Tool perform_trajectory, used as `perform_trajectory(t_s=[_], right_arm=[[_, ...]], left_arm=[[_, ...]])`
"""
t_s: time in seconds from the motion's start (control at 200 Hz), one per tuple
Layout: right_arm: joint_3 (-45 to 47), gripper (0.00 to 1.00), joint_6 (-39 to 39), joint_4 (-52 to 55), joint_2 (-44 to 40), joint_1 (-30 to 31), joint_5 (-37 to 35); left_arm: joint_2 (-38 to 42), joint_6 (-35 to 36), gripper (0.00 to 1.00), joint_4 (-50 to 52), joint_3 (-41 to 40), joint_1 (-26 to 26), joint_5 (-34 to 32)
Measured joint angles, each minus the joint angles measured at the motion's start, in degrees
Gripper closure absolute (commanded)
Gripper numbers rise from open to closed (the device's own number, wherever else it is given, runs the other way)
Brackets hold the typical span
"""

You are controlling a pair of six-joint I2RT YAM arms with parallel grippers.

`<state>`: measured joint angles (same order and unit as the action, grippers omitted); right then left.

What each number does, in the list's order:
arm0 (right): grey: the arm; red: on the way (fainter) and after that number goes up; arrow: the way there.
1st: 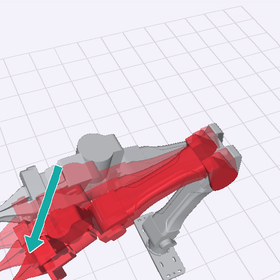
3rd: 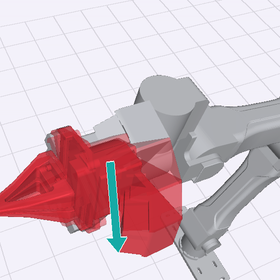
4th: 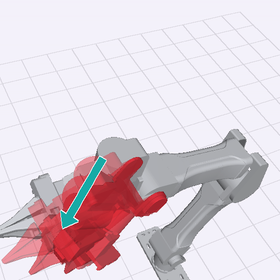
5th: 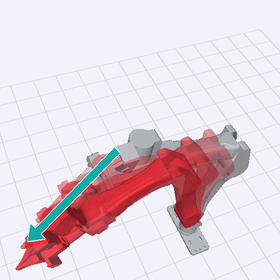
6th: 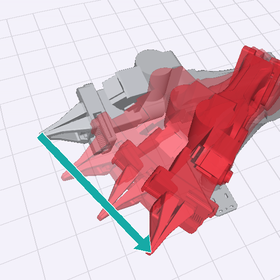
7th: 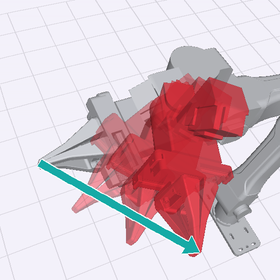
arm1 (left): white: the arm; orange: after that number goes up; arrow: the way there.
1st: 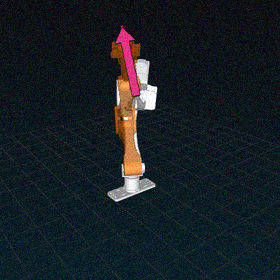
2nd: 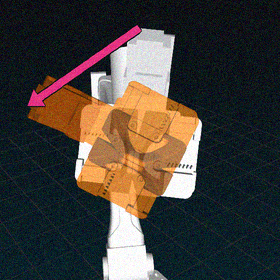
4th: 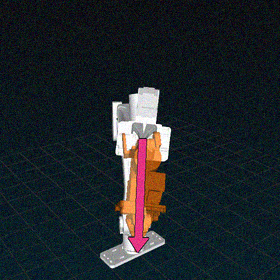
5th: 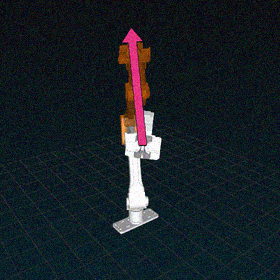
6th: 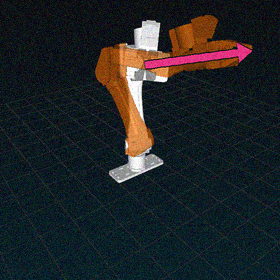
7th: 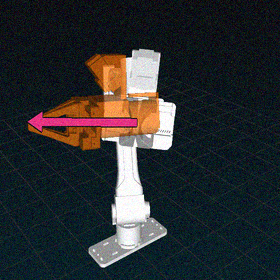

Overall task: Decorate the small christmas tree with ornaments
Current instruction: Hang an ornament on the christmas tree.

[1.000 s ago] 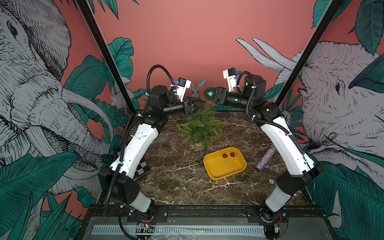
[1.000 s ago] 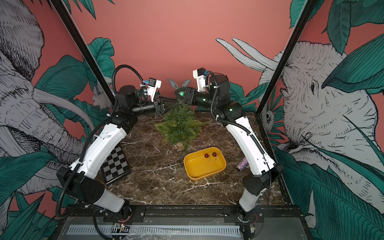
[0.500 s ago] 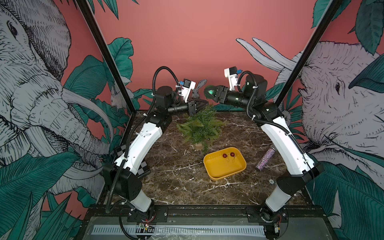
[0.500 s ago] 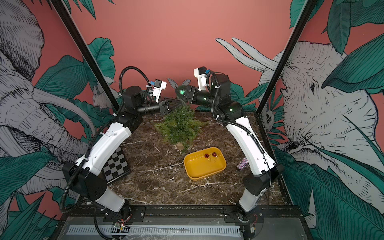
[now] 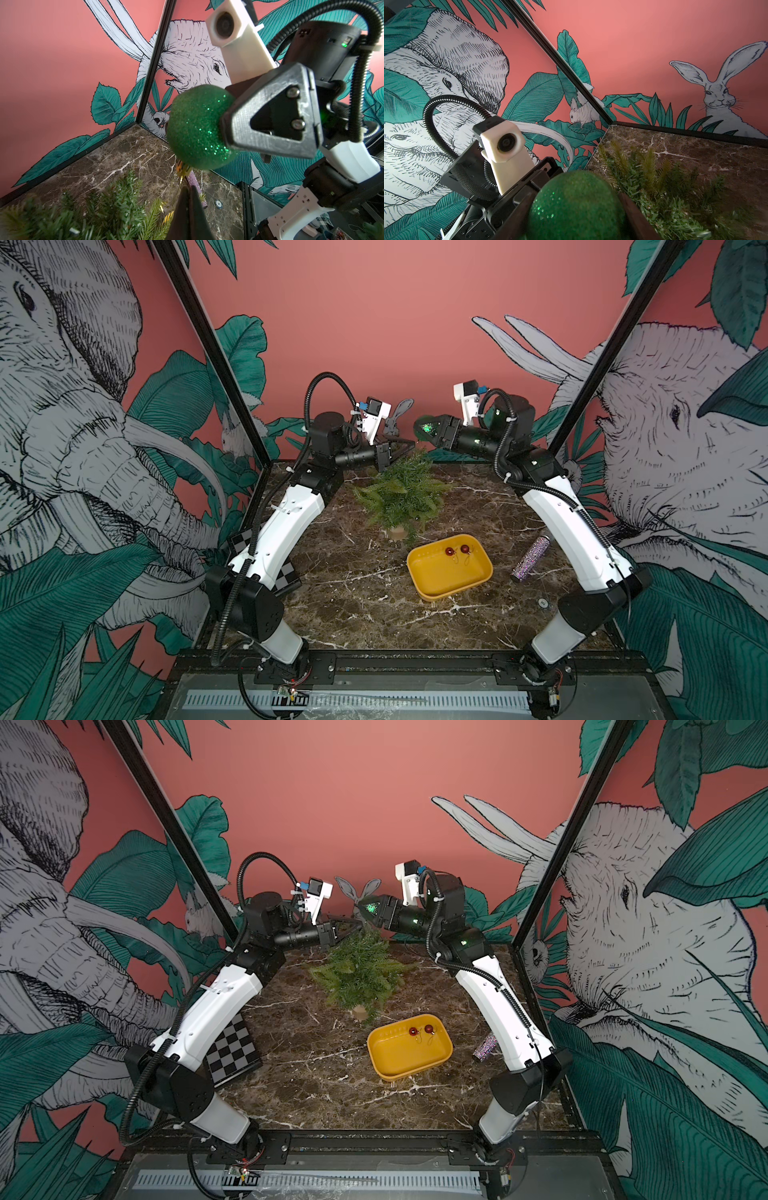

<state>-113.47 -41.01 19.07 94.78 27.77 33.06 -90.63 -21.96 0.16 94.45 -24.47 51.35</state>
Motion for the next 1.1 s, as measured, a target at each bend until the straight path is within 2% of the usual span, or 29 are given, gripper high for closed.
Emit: perform_trajectory(t_s=[0.03, 0.055, 0.135, 0.18, 0.31, 0.36, 0.46, 0.55, 0.74, 1.1], right_arm=[[0.0, 0.42, -0.1, -0.3, -0.1, 0.0, 0.1], [0.0, 0.42, -0.2, -0.6, -0.2, -0.1, 0.2], [0.0, 0.42, -0.6, -1.2, -0.4, -0.1, 0.4], [0.0, 0.42, -0.8, -1.6, -0.5, -0.1, 0.5], [0.0, 0.42, -1.1, -2.1, -0.5, -0.1, 0.7], [0.1, 0.42, -1.1, -2.2, -0.5, -0.1, 0.7], [0.7, 0.42, -1.3, -2.6, -0.5, -0.1, 0.9], [1.4, 0.42, -1.3, -2.7, -0.6, -0.1, 0.9], [2.7, 0.42, -1.5, -3.2, -0.7, -0.3, 0.8], [4.6, 0.43, -2.4, -5.2, -0.8, -1.7, 0.4]], left_arm=[[0.0, 0.1, 0.73, 0.0, 0.0, 0.0, 0.0], [0.0, 0.2, 0.70, 0.0, 0.0, 0.0, -0.1], [0.0, 0.2, 0.66, 0.2, 0.0, 0.0, -0.4], [-0.1, 0.2, 0.61, 0.3, 0.0, -0.1, -0.6], [-0.2, 0.3, 0.61, 0.4, 0.0, -0.7, -1.0], [-0.3, 0.4, 0.65, 0.4, 0.0, -1.0, -1.0], [-0.7, 0.7, 0.87, 0.6, 0.0, -1.4, -1.2], [-1.1, 0.6, 1.00, 0.8, 0.2, -1.5, -1.1], [-1.2, 1.9, 1.00, 2.0, 0.2, -1.5, -1.8], [-1.2, 5.4, 1.00, 9.1, 2.1, -1.4, -7.2]])
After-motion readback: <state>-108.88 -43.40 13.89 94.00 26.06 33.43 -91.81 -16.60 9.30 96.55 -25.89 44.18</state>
